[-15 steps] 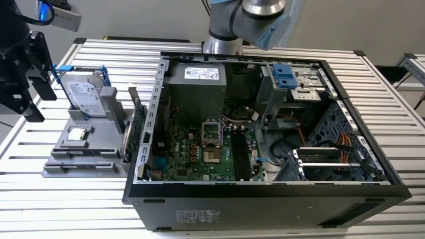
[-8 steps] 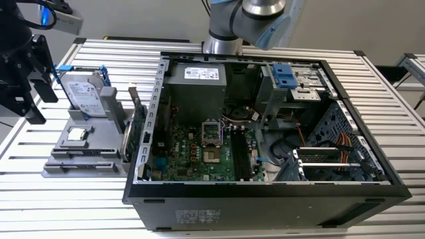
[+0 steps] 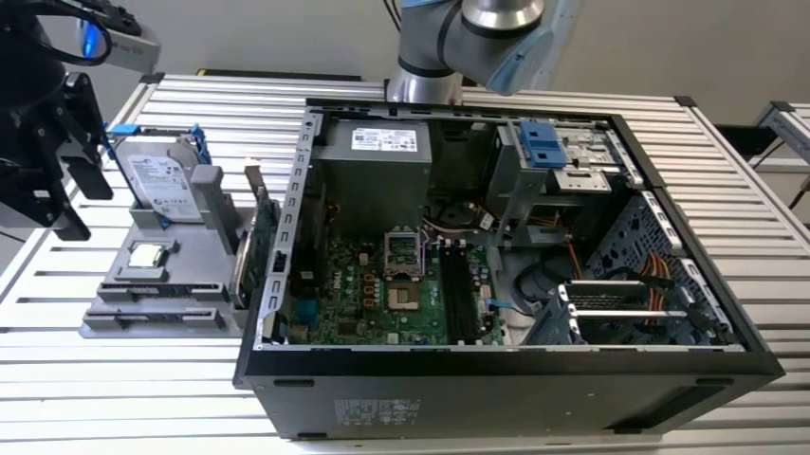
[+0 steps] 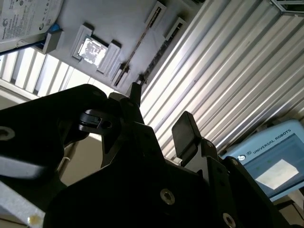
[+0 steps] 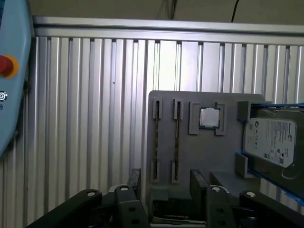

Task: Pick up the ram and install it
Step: 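Pick up the ram and move it above insertion slot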

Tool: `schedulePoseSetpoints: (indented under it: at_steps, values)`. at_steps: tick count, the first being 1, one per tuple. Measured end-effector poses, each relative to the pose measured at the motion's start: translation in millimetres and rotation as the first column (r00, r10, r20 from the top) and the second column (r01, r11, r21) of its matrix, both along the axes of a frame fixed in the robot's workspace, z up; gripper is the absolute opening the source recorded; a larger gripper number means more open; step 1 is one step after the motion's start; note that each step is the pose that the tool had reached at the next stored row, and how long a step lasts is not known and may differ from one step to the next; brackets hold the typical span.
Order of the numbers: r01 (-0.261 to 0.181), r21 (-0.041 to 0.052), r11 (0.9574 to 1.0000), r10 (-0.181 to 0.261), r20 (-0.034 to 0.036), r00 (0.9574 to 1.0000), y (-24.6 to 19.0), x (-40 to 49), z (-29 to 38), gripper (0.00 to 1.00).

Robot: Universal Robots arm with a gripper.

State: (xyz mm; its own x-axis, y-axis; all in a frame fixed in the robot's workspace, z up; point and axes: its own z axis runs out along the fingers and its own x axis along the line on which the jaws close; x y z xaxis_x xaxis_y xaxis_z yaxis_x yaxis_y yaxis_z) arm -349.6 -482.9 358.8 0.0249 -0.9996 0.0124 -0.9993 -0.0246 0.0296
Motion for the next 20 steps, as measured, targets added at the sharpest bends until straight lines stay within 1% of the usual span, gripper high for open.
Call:
schedulePoseSetpoints:
  at_steps: [20]
  values:
    - [0.005,0.0000,1.0000,-0.005,0.0000,1.0000,-0.2,-0.2,-16.7,1.00]
